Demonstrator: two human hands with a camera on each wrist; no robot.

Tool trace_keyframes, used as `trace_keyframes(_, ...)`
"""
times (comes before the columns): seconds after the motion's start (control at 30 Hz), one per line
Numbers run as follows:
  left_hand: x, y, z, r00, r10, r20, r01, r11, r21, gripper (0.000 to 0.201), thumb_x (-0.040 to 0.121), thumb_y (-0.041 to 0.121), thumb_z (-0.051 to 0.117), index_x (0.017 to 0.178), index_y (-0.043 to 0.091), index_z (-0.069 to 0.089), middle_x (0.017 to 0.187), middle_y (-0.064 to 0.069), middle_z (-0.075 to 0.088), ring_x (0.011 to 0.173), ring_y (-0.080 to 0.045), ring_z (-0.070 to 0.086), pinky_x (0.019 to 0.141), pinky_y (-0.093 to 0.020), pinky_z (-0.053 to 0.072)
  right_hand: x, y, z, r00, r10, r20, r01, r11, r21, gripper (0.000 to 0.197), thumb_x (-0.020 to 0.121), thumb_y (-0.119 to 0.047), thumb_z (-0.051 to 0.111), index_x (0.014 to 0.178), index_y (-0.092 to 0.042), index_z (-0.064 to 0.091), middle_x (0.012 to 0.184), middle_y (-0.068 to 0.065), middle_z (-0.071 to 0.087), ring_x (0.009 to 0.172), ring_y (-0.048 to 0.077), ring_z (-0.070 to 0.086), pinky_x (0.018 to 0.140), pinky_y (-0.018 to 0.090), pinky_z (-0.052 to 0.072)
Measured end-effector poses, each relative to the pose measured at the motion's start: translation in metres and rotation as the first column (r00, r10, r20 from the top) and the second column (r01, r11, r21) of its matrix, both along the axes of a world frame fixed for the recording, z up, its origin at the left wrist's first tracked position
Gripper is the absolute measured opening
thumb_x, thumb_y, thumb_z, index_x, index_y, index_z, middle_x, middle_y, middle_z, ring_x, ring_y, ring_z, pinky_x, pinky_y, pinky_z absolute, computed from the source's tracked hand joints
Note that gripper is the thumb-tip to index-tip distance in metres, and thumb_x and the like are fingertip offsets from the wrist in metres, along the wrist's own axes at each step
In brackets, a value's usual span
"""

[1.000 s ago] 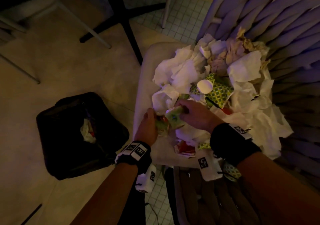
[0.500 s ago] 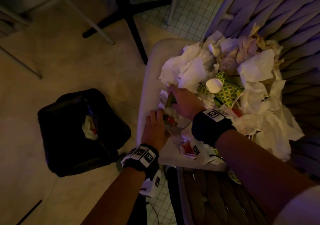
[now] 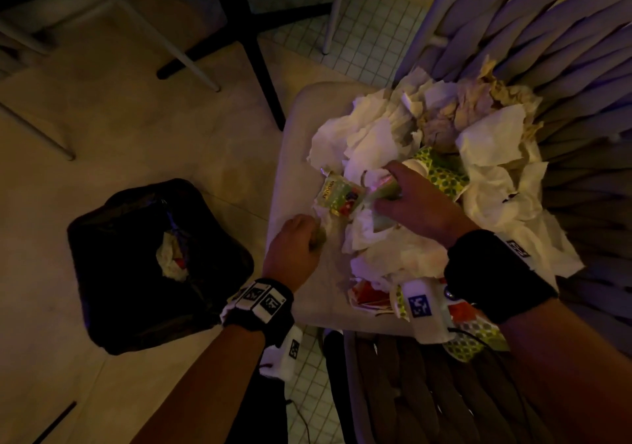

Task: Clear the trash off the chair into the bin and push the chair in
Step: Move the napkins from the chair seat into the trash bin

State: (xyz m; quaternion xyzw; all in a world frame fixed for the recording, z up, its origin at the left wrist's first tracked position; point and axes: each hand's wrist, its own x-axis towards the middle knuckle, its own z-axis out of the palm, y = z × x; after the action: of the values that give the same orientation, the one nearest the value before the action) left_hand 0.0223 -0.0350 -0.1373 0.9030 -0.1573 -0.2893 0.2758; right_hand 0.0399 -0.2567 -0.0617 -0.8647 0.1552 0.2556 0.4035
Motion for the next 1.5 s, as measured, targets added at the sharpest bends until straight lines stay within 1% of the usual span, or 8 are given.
trace_keyframes(0.2, 0.008, -0.016, 0.000, 0.998, 0.052, 0.022, -0.051, 0.998, -0.038, 0.053, 0.089, 0.039, 0.039, 0.131, 0.007, 0.041, 0.116, -0.020, 0.055, 0.101, -0.039, 0.055, 0.077, -0.047, 0.049, -0.019, -0.009, 0.002, 0.991, -0.129, -0.045, 0.135, 0.974, 0.184, 0.015, 0.079, -0.011, 0.068, 0.094, -0.011, 0.069, 0.090, 0.009, 0.070, 0.079, 0.012, 0.063, 0.070, 0.028, 0.047)
trace_keyframes(0.3, 0.013, -0.020, -0.013, 1.000, -0.001, 0.028, -0.002, 0.994, 0.111, 0.068, 0.085, 0.044, 0.059, 0.142, 0.015, 0.034, 0.120, -0.017, 0.048, 0.104, -0.037, 0.049, 0.081, -0.051, 0.048, -0.027, -0.008, 0.007, 0.989, -0.141, -0.046, 0.147, 0.970, 0.192, 0.010, 0.079, -0.009, 0.068, 0.088, -0.011, 0.070, 0.082, 0.004, 0.069, 0.067, -0.001, 0.059, 0.057, 0.010, 0.042)
trace_keyframes(0.43, 0.024, -0.028, -0.018, 0.988, -0.148, 0.047, 0.135, 0.967, 0.216, 0.085, 0.082, 0.039, 0.066, 0.149, 0.034, 0.014, 0.120, -0.016, 0.041, 0.103, -0.036, 0.046, 0.080, -0.047, 0.046, -0.036, -0.011, 0.010, 0.986, -0.167, -0.023, 0.169, 0.969, 0.182, 0.012, 0.079, -0.008, 0.069, 0.090, -0.006, 0.071, 0.086, 0.011, 0.071, 0.071, 0.009, 0.061, 0.061, 0.020, 0.045)
trace_keyframes(0.83, 0.042, -0.021, -0.024, 0.995, -0.078, 0.066, 0.078, 0.997, -0.001, 0.034, 0.080, -0.001, 0.055, 0.109, 0.014, 0.062, 0.121, -0.014, 0.047, 0.105, -0.035, 0.054, 0.087, -0.046, 0.049, -0.052, -0.018, 0.007, 0.964, -0.261, -0.052, 0.266, 0.947, 0.181, 0.016, 0.081, -0.013, 0.068, 0.096, -0.010, 0.069, 0.091, 0.011, 0.072, 0.085, 0.020, 0.066, 0.078, 0.039, 0.052)
trace_keyframes(1.0, 0.046, -0.010, -0.004, 0.985, 0.156, -0.080, -0.173, 0.938, -0.302, 0.024, 0.083, -0.003, 0.055, 0.094, 0.017, 0.063, 0.097, -0.009, 0.067, 0.083, -0.018, 0.063, 0.065, -0.027, 0.051, -0.050, -0.010, 0.011, 0.960, -0.275, -0.045, 0.278, 0.939, 0.201, 0.015, 0.082, -0.011, 0.067, 0.097, -0.011, 0.069, 0.085, 0.003, 0.069, 0.065, -0.011, 0.059, 0.063, 0.012, 0.048)
trace_keyframes(1.23, 0.030, 0.022, 0.024, 0.738, 0.395, -0.547, -0.655, 0.614, -0.441, 0.017, 0.091, 0.003, 0.056, 0.080, 0.015, 0.051, 0.069, -0.008, 0.052, 0.048, -0.011, 0.049, 0.046, -0.024, 0.047, -0.034, 0.028, 0.034, 0.913, -0.376, -0.160, 0.408, 0.808, 0.425, 0.016, 0.081, -0.008, 0.068, 0.097, -0.010, 0.073, 0.091, 0.003, 0.075, 0.083, 0.010, 0.069, 0.075, 0.021, 0.057)
trace_keyframes(1.4, 0.012, 0.115, 0.021, 0.561, 0.599, -0.571, -0.827, 0.433, -0.358, 0.019, 0.090, 0.004, 0.058, 0.082, 0.021, 0.058, 0.066, 0.002, 0.057, 0.052, -0.010, 0.050, 0.046, -0.024, 0.047, -0.006, 0.116, 0.034, 0.958, -0.200, -0.205, 0.281, 0.796, 0.535, 0.015, 0.080, -0.006, 0.069, 0.095, -0.008, 0.072, 0.097, 0.012, 0.073, 0.090, 0.023, 0.068, 0.085, 0.036, 0.056)
trace_keyframes(1.5, -0.005, 0.196, 0.011, 0.451, 0.723, -0.524, -0.891, 0.396, -0.220, 0.008, 0.093, 0.008, 0.054, 0.095, 0.015, 0.055, 0.073, -0.004, 0.054, 0.060, -0.013, 0.051, 0.050, -0.023, 0.052, 0.011, 0.201, 0.016, 0.981, 0.040, -0.191, 0.064, 0.859, 0.507, 0.011, 0.081, -0.009, 0.069, 0.088, -0.017, 0.071, 0.087, 0.002, 0.071, 0.079, 0.008, 0.062, 0.079, 0.019, 0.047)
